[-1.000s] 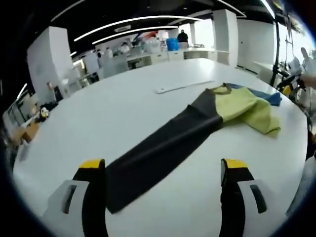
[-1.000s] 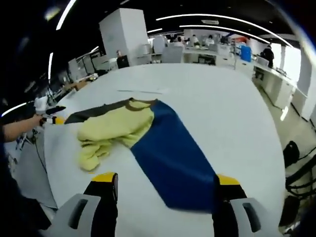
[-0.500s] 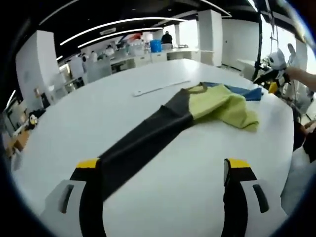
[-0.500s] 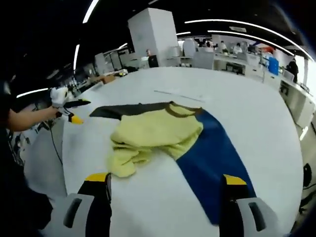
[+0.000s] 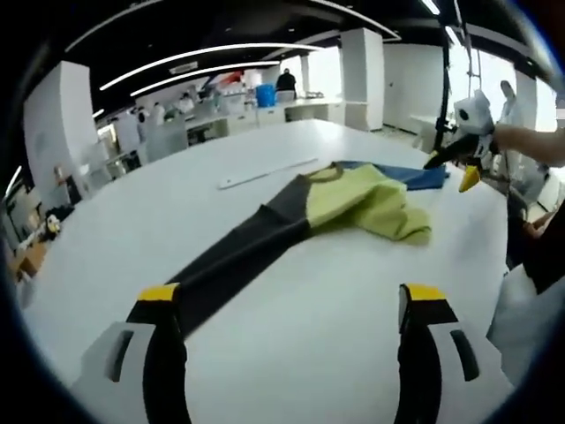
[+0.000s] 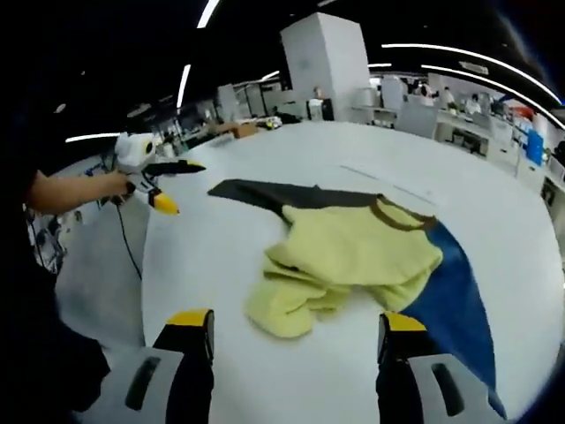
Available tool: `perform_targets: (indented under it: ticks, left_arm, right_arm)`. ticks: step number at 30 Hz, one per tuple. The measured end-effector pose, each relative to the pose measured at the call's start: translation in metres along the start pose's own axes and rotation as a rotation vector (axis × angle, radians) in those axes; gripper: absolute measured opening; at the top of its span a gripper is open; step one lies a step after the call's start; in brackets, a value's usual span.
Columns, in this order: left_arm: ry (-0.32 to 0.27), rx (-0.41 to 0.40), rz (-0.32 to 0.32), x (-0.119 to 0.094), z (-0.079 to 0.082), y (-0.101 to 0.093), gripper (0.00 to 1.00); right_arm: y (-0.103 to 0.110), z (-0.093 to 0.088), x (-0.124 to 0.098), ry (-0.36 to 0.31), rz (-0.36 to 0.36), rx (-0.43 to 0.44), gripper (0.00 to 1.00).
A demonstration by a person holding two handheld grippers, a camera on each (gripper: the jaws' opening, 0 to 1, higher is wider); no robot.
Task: Fold the garment on the visible template until the final outline fits inside the template.
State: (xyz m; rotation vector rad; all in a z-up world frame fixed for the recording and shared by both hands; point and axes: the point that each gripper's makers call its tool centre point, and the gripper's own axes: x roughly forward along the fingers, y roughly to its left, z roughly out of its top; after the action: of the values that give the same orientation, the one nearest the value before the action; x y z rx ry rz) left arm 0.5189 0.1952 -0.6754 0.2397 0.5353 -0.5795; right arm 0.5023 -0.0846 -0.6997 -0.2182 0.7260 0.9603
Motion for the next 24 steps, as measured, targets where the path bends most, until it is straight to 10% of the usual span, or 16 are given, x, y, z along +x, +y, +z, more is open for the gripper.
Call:
perform_targets:
  ticks: [24]
  left_arm:
    - [0.020, 0.026, -0.049, -0.003, -0.012, -0.042, 0.89]
  right_arm:
    - [0.019, -0.021, 0.072, 0.127, -0.056, -0.175, 0.33]
